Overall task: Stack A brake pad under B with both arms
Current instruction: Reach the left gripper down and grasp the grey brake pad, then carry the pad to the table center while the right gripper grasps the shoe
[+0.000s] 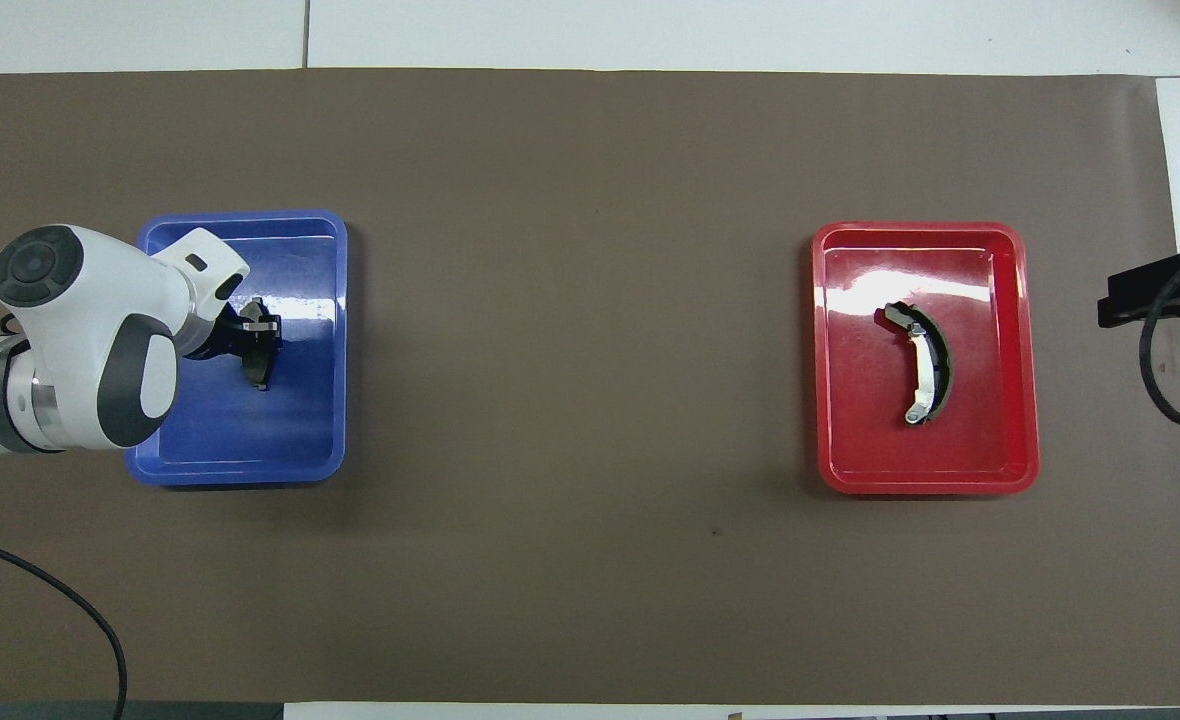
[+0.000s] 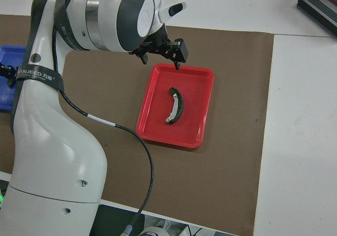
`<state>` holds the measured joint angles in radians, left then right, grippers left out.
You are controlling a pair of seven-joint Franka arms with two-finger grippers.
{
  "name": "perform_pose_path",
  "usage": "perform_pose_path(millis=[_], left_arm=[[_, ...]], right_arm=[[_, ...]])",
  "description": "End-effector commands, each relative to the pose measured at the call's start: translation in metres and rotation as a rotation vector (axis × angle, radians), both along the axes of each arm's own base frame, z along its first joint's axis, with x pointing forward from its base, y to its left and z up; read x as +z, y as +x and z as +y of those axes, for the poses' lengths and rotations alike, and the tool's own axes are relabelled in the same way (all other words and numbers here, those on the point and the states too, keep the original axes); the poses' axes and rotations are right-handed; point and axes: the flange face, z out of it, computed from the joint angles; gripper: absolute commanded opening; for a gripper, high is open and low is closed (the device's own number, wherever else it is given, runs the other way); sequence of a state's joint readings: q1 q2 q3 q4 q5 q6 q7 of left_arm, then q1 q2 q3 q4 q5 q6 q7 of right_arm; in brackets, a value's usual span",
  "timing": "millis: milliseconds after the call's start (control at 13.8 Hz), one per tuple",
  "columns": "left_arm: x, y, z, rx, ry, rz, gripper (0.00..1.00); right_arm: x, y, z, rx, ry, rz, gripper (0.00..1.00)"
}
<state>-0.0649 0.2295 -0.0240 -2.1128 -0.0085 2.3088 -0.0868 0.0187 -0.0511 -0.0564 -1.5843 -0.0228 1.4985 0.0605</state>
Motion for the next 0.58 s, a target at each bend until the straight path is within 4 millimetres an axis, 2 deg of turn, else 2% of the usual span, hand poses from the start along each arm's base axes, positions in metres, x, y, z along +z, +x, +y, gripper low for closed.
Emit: perform_pose_path(millis=[0, 145, 217, 361, 506], left_arm=[[0.038, 0.007, -0.010, -0.027, 0.005, 0.012, 0.01], [0.072, 0.017, -0.046, -0.074, 0.003, 0.008, 0.01], [0.084, 0.020, -0.072, -0.112, 0.003, 0.008, 0.01], [0.090, 0.013, -0.125, -0.157, -0.001, -0.021, 0.01], [0.090, -0.006, -0.182, -0.158, -0.013, -0.064, 0.01]], right_arm=[[0.000, 0.000, -0.007, 0.004, -0.003, 0.006, 1.00], [-0.009, 0.003, -0.006, 0.014, -0.002, -0.028, 1.00], [-0.017, 0.004, -0.007, 0.013, -0.003, -0.058, 1.00], [-0.054, -0.001, -0.018, -0.004, -0.002, -0.060, 1.00], [-0.099, -0.003, -0.023, -0.013, 0.001, -0.050, 1.00]])
